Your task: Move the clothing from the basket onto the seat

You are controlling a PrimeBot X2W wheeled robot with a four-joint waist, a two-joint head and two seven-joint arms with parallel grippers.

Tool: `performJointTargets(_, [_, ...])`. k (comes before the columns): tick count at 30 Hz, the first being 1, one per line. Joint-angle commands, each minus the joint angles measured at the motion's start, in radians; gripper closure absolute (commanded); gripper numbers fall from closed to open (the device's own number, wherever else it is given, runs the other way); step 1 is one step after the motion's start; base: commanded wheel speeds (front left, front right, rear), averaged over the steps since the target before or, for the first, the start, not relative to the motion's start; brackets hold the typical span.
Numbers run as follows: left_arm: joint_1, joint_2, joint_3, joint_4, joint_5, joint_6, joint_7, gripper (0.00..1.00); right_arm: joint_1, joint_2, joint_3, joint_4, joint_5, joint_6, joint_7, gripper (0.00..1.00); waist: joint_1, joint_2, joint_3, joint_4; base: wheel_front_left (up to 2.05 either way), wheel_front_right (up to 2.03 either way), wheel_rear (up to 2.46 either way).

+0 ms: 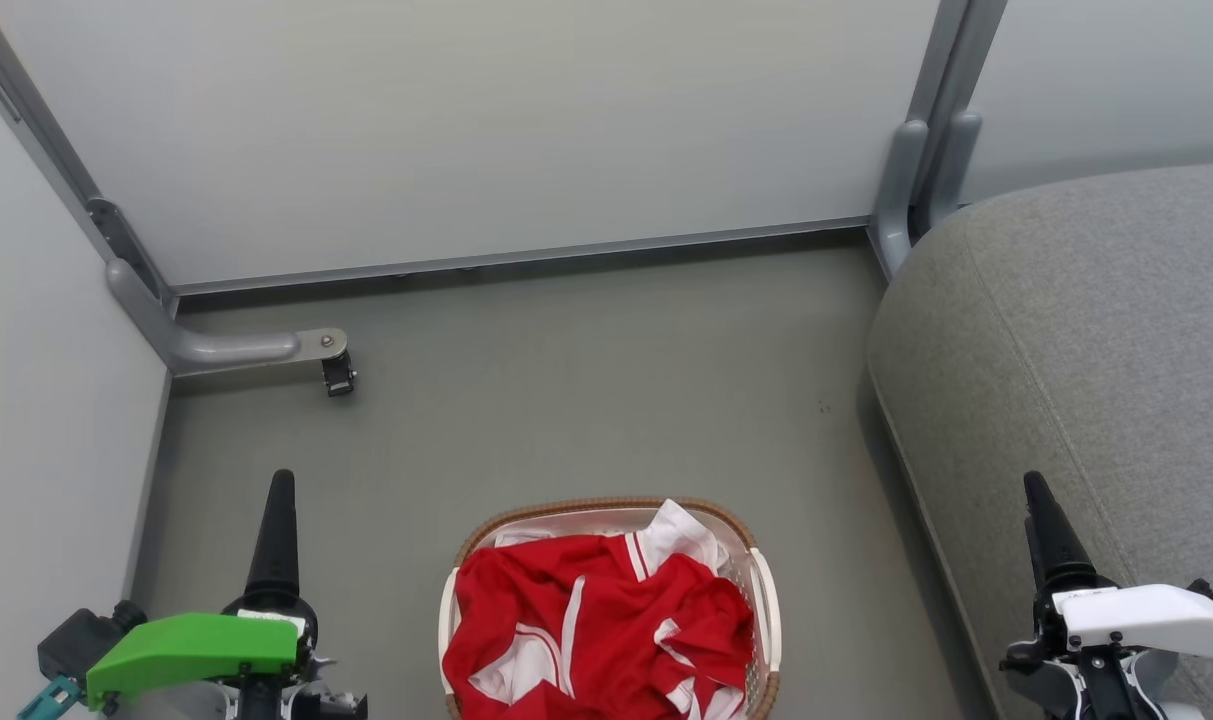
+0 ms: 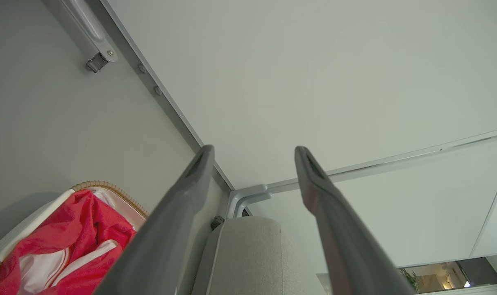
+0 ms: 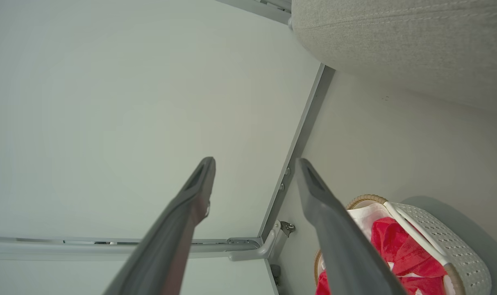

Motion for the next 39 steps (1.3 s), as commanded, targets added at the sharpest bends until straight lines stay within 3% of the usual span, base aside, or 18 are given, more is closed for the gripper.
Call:
performJointTargets(1, [-0.002,0.005,-0.004,-0.025,0.042,0.008,-0.011,0.00,-0.011,-0.010,-0.003,-0.023,-0.035,0.000,-0.012,0.00,0.0000,0.0000,0.000,0.000,0.00,0.00,0.00])
performJointTargets(16, [0.024,0.007,-0.055,-0.075,0.371,0.050,-0.062,0.00,0.016,-0.012,0.010,-0.076,-0.351,0.000,-0.064,0.00,0.0000,0.0000,-0.001,0.000,0.00,0.00,0.00])
performJointTargets(39, [0.061,0.010,-0.120,-0.043,0.698,0.072,-0.129,0.00,0.032,-0.015,0.067,-0.044,-0.715,0.000,-0.131,0.00,0.0000,0.0000,-0.001,0.006,0.00,0.00,0.00])
